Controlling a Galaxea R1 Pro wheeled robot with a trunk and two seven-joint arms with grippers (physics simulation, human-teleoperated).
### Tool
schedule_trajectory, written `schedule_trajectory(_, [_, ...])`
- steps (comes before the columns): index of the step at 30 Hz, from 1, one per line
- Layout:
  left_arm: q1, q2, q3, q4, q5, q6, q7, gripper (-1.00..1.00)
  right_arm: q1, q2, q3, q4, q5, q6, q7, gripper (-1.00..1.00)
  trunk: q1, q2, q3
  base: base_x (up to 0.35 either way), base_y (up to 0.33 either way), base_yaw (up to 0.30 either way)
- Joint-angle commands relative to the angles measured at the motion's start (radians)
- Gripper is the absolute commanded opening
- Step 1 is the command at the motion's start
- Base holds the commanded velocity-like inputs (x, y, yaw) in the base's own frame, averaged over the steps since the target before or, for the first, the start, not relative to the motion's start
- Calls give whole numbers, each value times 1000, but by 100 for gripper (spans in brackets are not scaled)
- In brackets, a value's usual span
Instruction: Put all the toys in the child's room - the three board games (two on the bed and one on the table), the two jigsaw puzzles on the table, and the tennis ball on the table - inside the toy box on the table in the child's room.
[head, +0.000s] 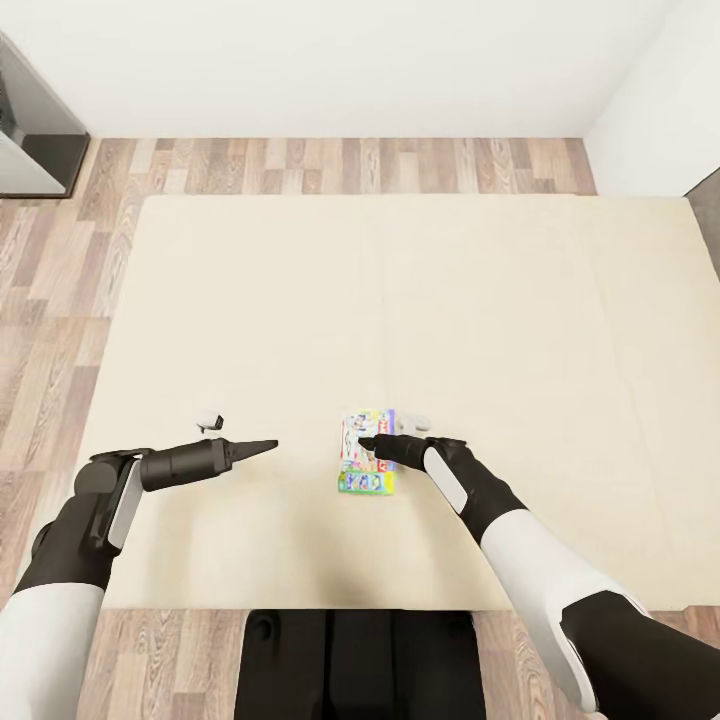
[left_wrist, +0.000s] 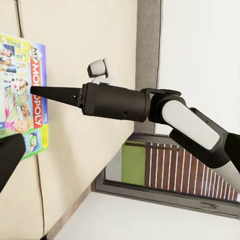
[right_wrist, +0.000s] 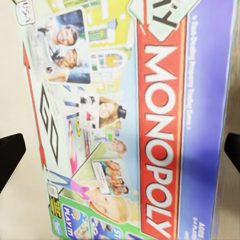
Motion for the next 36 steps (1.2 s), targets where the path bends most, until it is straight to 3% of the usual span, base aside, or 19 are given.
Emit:
schedule_trajectory(1, [0, 0, 0, 0, 3, 10, -2, 100, 0, 0, 1, 0, -3, 4, 1, 100, 1, -2, -1, 0, 142, 0])
schedule_trajectory(36, [0, 0, 0, 0, 2, 10, -2, 100, 0, 0, 2, -1, -2, 5, 1, 100, 1, -2, -1, 0, 103, 0])
